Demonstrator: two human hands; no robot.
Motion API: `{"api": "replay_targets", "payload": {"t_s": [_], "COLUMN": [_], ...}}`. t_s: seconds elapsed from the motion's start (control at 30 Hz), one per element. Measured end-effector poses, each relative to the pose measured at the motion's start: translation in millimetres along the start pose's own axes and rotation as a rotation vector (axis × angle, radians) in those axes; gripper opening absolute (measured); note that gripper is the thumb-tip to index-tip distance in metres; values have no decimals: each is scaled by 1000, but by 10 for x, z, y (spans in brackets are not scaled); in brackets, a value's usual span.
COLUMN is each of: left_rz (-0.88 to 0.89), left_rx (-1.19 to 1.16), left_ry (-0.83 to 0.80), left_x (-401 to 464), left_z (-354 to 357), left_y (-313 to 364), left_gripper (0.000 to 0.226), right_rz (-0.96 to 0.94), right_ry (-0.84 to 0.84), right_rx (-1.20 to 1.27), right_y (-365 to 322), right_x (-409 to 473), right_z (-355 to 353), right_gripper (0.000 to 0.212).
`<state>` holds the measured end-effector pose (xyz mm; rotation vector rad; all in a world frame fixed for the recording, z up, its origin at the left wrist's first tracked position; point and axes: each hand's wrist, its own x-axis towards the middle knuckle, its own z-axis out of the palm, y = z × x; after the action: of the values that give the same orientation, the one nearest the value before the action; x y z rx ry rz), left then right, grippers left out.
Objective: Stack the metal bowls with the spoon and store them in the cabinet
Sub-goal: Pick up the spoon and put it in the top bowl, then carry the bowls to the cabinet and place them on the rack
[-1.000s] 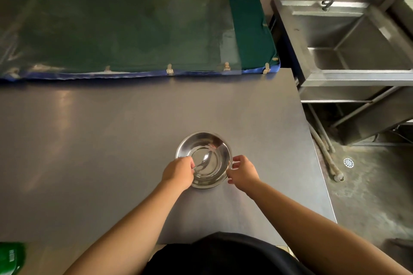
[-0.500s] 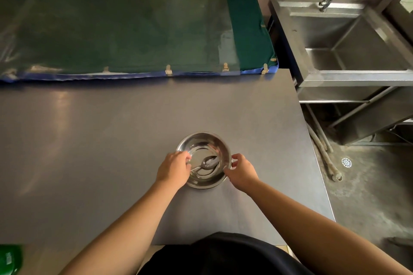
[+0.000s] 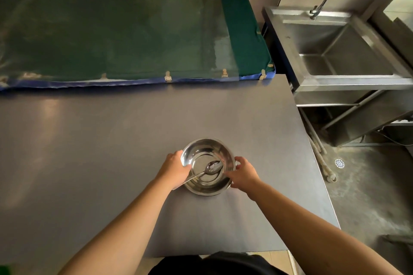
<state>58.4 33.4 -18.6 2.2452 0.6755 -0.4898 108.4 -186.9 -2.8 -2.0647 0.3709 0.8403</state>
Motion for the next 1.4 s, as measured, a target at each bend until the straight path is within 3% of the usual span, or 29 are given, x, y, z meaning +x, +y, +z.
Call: {"api": "replay_targets", "payload": {"t_s": [0.23, 0.37, 0.43, 0.6, 0.73, 1.03, 1.1, 1.17, 1.3, 1.4], "left_rz": [92, 173, 227, 330, 395, 558, 593, 624, 701, 747], "left_rx": [-3, -25, -66, -139, -149, -204, -226, -225, -239, -218], "left_ry": [-41, -30, -18, -51, -86, -231, -277, -313, -463, -568], "left_x": [38, -27, -102, -335, -561, -1779, -2083, -2463, -3191, -3656], "left_z": [-182, -317, -379, -454, -320, 522, 728, 998, 1630, 2131], "left_y": [48, 231, 398, 872, 1277, 2316, 2487, 2696, 3150, 3485], "left_gripper": [53, 11, 25, 13, 20, 62, 45, 9, 7, 29], "right_rz": [-11, -26, -48, -117, -140, -247, -259, -273, -260, -225], "right_ry": [68, 120, 158, 268, 329, 558, 594, 660, 812, 948], "right_rx": [175, 263, 292, 356, 407, 578, 624, 656, 684, 716], "right_y": [34, 52, 60, 119, 263, 1296, 1565, 1918, 2625, 3122], "right_x": [-128, -308, -419, -791, -1189, -2518, -2801, -3119, -3772, -4225], "right_z": [20, -104, -220, -622, -1031, -2127, -2311, -2530, -2970, -3224], "right_gripper": [62, 63, 60, 52, 48, 43, 34, 25, 27, 24]}}
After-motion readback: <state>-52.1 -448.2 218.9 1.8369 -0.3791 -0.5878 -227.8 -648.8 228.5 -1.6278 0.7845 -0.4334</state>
